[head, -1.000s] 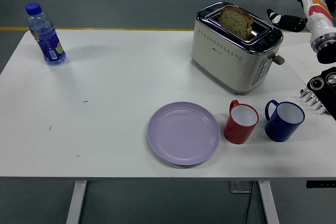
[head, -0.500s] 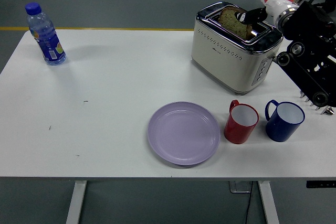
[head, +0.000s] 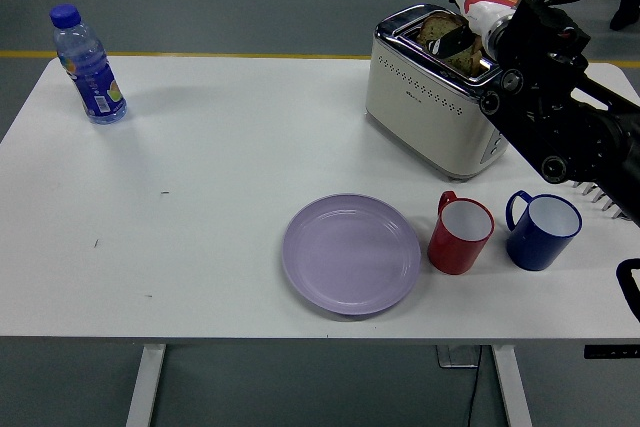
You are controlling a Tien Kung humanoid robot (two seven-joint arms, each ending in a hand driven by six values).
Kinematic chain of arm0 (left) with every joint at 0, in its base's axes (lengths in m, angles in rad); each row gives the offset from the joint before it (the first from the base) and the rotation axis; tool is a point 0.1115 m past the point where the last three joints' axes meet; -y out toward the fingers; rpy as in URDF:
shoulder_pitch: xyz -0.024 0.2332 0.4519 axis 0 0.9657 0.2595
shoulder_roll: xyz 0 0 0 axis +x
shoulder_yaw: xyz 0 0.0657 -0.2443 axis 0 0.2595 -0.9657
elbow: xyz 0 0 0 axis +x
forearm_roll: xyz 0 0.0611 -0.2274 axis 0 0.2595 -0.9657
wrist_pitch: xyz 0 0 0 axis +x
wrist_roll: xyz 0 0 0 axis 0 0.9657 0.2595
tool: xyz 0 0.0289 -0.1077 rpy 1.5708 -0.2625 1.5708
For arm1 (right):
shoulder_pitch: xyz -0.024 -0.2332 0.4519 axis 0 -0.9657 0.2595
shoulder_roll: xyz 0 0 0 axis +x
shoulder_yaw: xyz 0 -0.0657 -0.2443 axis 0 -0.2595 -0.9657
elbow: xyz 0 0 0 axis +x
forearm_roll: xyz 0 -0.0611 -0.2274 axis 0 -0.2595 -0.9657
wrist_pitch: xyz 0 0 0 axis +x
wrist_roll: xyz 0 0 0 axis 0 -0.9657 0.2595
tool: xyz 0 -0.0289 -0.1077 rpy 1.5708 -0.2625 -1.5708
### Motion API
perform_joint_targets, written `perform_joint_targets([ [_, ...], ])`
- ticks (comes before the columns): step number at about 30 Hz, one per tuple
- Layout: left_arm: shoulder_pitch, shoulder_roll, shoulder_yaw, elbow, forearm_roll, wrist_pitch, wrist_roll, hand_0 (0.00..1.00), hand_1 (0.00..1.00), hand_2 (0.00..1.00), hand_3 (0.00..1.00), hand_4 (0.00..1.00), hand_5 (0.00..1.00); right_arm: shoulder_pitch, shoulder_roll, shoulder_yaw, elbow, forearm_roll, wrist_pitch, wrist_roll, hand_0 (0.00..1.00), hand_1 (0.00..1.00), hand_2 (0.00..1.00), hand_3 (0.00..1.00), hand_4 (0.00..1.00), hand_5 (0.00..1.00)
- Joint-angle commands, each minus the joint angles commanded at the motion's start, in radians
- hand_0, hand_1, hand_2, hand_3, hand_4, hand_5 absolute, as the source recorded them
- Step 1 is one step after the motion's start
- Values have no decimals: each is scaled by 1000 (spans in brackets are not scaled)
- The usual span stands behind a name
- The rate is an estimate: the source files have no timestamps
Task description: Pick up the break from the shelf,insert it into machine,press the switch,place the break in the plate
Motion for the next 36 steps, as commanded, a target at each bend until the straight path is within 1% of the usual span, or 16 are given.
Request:
perform_joint_targets([
  [5, -5, 3, 2, 0, 3, 4, 0, 677, 644, 698, 651, 473, 931, 28, 35, -9, -83, 3, 0, 0, 813, 737, 791, 841, 779, 204],
  [6, -5, 4, 2, 0, 4, 5, -1, 678, 641, 697, 650, 474, 930, 33, 42, -9, -98, 2, -2, 1, 762, 680, 725, 813, 793, 221],
  [11, -9, 6, 0, 0, 8, 12, -1, 678, 641, 697, 650, 474, 930, 53, 64, -7, -149, -1, -11, 7, 762, 680, 725, 813, 793, 221],
  [12, -10, 7, 0, 0, 8, 14, -1, 678, 637, 696, 648, 478, 933, 58, 70, -5, -161, -3, -14, 8, 710, 639, 672, 788, 793, 227],
  [13, -11, 7, -1, 0, 10, 15, -1, 678, 637, 696, 648, 478, 933, 63, 76, -4, -173, -2, -17, 10, 710, 639, 672, 788, 793, 227],
  [17, -15, 8, 3, 0, 8, 21, -3, 678, 637, 696, 648, 478, 933, 76, 85, 3, -212, -6, -23, 13, 710, 639, 672, 788, 793, 227],
  [18, -16, 8, 9, 0, 4, 22, -3, 678, 636, 693, 646, 480, 933, 81, 85, 5, -230, -3, -34, 19, 635, 582, 609, 760, 791, 226],
  [21, -19, 8, 18, 0, 1, 24, -2, 678, 636, 693, 646, 480, 933, 87, 85, 8, -273, 2, -52, 29, 635, 582, 609, 760, 791, 226],
  [23, -20, 7, 19, 0, -1, 26, -4, 678, 636, 693, 646, 480, 933, 88, 85, 10, -286, -7, -61, 33, 635, 582, 609, 760, 791, 226],
  [24, -20, 7, 19, 0, -1, 27, -4, 677, 635, 694, 645, 480, 932, 89, 85, 11, -290, -8, -62, 34, 564, 544, 574, 724, 792, 231],
  [29, -22, 6, 16, 0, 7, 29, -3, 677, 635, 694, 645, 480, 932, 95, 85, 9, -323, 5, -74, 47, 564, 544, 574, 724, 792, 231],
  [30, -22, 6, 15, 0, 10, 29, -2, 677, 633, 693, 643, 478, 929, 96, 85, 7, -327, 11, -76, 51, 527, 523, 555, 704, 788, 229],
  [31, -21, 6, 13, 0, 14, 28, -1, 677, 633, 693, 643, 478, 929, 95, 85, 6, -329, 27, -78, 56, 527, 523, 555, 704, 788, 229],
  [35, -20, 6, 9, 0, 20, 27, 0, 677, 633, 693, 643, 478, 929, 92, 85, -5, -323, 79, -79, 65, 527, 523, 555, 704, 788, 229],
  [36, -20, 6, 7, 0, 22, 27, 0, 676, 631, 691, 641, 473, 923, 91, 85, -9, -319, 89, -80, 68, 513, 515, 550, 701, 787, 228],
])
